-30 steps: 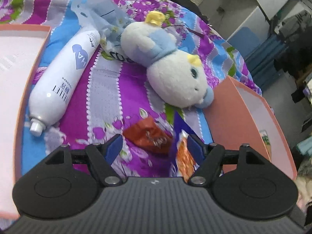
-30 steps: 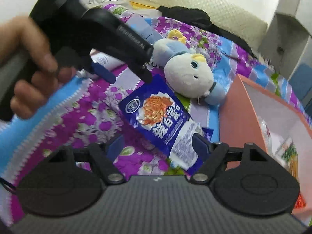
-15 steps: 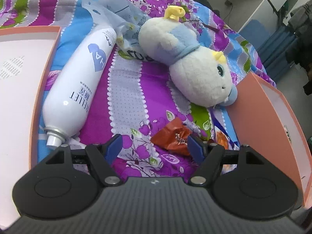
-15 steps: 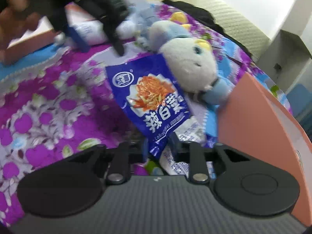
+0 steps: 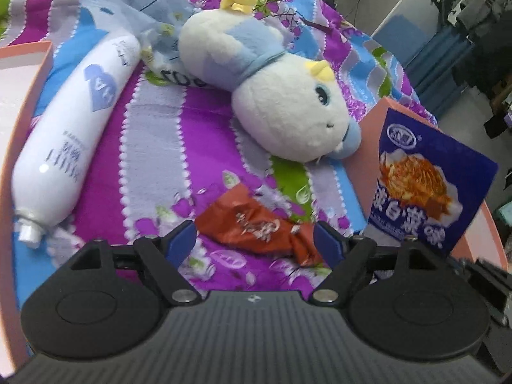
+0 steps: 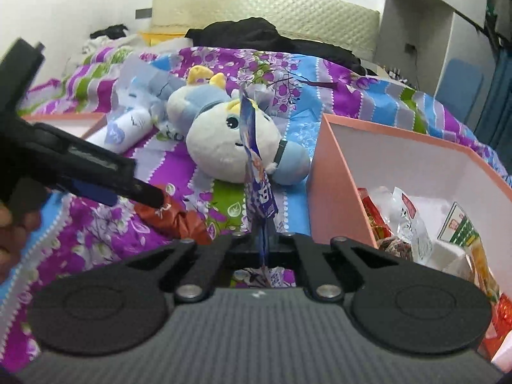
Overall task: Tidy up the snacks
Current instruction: 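Grasp the blue printed bag with the right tool while the left tool lowers onto the red wrapper, then grasp the red foil wrapper with the left tool while the right tool holds the blue bag, then carry the red wrapper with the left tool while the right tool carries the blue bag to the pink box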
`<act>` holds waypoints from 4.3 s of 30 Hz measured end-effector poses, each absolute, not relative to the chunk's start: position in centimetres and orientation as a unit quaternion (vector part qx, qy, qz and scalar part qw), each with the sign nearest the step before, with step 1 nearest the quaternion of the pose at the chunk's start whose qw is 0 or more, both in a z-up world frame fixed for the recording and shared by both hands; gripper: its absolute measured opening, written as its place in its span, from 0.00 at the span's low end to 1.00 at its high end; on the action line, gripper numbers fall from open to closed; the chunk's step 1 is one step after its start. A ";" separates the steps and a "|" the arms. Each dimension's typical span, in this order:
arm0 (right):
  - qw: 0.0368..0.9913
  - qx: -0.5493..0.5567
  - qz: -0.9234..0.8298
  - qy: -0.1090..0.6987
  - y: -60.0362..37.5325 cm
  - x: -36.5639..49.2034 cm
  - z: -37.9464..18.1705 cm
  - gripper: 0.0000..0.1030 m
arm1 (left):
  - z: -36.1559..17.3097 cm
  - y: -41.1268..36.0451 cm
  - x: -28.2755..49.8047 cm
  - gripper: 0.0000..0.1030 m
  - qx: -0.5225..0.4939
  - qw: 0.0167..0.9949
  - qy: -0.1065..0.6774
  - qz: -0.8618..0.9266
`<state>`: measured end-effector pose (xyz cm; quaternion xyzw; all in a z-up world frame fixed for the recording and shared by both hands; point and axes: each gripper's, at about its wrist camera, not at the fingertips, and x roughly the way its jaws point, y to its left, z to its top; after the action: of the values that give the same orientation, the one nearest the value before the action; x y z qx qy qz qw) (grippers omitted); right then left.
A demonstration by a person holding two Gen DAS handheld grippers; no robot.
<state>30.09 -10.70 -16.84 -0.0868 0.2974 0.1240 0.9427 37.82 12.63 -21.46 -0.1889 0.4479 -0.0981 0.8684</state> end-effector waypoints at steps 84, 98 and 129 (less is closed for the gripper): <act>0.883 -0.041 0.226 0.409 -12.0 17.1 -22.0 0.48 | -22.3 15.1 12.6 0.44 -0.379 0.813 0.417 0.147; 0.905 -0.036 0.177 0.384 -15.0 16.4 -18.0 0.22 | -17.0 12.7 12.1 0.38 -0.264 0.861 0.420 0.112; 0.949 0.018 0.115 0.293 -25.1 9.7 -4.2 0.20 | -2.3 -2.1 8.8 0.37 -0.110 0.912 0.388 -0.073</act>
<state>9.66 -25.08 -4.17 0.0180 0.2935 0.1155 0.9488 8.85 -2.11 -2.32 -0.1100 0.3884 -0.0726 0.9120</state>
